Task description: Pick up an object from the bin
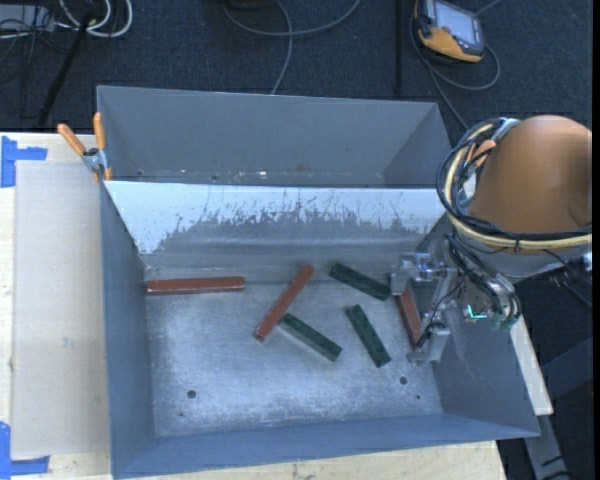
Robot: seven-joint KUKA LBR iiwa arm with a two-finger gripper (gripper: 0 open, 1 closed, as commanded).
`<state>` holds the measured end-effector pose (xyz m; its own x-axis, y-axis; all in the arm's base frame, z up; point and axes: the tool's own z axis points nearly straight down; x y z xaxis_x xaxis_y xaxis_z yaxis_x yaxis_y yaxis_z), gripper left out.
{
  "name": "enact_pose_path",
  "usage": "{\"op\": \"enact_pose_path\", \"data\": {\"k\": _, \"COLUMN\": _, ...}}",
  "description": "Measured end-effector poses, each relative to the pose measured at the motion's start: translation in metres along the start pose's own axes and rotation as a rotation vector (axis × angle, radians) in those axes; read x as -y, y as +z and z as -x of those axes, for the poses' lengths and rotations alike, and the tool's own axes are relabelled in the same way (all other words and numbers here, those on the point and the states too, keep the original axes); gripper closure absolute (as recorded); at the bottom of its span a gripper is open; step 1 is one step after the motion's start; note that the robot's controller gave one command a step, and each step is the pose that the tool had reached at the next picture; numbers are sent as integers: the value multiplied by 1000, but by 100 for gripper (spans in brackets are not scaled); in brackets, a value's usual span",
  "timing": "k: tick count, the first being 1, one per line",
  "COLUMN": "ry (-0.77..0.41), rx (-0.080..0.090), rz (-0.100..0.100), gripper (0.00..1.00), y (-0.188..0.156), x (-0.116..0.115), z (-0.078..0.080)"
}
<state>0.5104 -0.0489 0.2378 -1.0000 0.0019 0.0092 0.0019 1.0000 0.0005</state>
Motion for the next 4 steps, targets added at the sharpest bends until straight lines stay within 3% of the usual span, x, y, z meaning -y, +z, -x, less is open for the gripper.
{"op": "enact_pose_path", "data": {"k": 1, "ry": 78, "rx": 2, "rz": 2, "gripper": 0, "y": 63, "x": -56, "z": -11}}
{"op": "enact_pose_path", "data": {"k": 2, "ry": 10, "rx": 3, "rz": 0, "gripper": 0, "y": 102, "x": -62, "z": -17}}
{"op": "enact_pose_path", "data": {"k": 3, "ry": 39, "rx": 9, "rz": 0, "gripper": 0, "y": 165, "x": -68, "z": 30}}
{"op": "enact_pose_path", "data": {"k": 4, "ry": 37, "rx": 8, "rz": 0, "gripper": 100, "y": 162, "x": -68, "z": 29}}
